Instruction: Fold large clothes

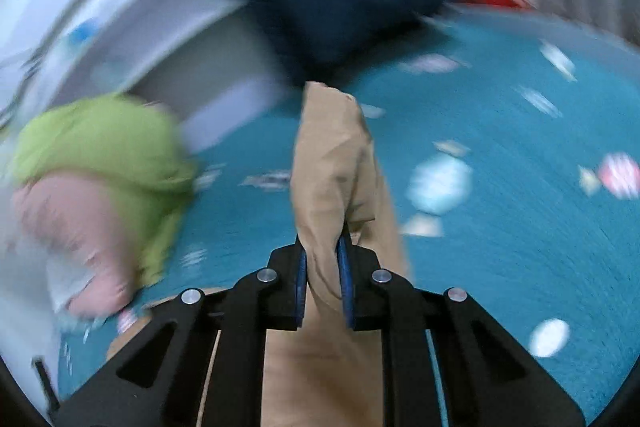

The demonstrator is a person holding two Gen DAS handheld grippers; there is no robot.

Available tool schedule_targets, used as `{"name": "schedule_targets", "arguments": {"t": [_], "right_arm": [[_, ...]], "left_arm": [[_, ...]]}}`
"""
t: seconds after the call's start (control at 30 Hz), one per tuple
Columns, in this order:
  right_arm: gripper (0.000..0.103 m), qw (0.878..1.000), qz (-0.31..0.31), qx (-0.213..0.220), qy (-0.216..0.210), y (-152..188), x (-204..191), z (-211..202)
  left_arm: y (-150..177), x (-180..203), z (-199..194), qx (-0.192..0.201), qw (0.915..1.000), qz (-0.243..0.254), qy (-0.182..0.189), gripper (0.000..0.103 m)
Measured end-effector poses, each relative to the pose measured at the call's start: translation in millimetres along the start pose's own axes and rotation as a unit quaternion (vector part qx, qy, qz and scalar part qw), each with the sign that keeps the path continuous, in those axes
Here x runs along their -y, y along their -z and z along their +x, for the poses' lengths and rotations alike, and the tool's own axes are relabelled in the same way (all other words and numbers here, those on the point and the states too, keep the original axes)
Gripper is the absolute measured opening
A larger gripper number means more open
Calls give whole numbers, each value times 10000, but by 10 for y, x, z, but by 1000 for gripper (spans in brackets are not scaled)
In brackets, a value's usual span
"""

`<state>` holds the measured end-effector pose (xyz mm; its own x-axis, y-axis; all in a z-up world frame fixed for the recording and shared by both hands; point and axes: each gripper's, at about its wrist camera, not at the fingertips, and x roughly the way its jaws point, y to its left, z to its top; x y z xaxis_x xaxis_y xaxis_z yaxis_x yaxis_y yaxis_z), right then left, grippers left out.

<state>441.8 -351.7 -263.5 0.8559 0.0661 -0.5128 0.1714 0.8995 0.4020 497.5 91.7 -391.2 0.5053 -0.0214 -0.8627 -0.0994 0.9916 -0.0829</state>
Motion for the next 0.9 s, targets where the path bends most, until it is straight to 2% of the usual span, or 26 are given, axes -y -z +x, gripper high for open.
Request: {"name": "schedule_targets", "arguments": {"t": [0.1,0.2,0.3,0.4,0.5,0.57,0.6,0.67,0.77,0.9], "right_arm": [[13,9963,-607,4,-606,167,-871,-32],[13,9889,-1232,-121,-827,544,-1677,41],[13,9808,-1509,-625,-1068,1116,-2242,282],[16,9704,-1822,-1255,-967,1692,-2575,671],[20,9554,-2083,-1963,-726,2212,-2693,1044],[37,9410,-2299,-2404,-614,2469,-2772,1192],[41,9352,-2391,-2528,-660,2547,-2775,1200],[57,9325,-2427,-2511,-918,2603,-2847,1108],[63,9366,-2321,-2334,-1203,2390,-2791,879],[63,9573,-2098,-1737,-973,1946,-2501,536]], "left_arm": [[47,-265,-70,27,9997,-236,-66,74],[105,-437,-118,28,9994,-339,-55,74],[155,-581,-157,9,9991,-423,-47,74],[194,-693,-195,-7,9989,-471,-22,74],[217,-762,-222,-26,9987,-509,-1,74],[243,-819,-238,-54,9984,-559,-19,74],[247,-835,-239,-76,9983,-583,-11,74],[253,-864,-261,-71,9979,-640,49,74],[227,-838,-321,-2,9974,-716,111,74],[133,-581,-392,90,9972,-644,374,78]]}}
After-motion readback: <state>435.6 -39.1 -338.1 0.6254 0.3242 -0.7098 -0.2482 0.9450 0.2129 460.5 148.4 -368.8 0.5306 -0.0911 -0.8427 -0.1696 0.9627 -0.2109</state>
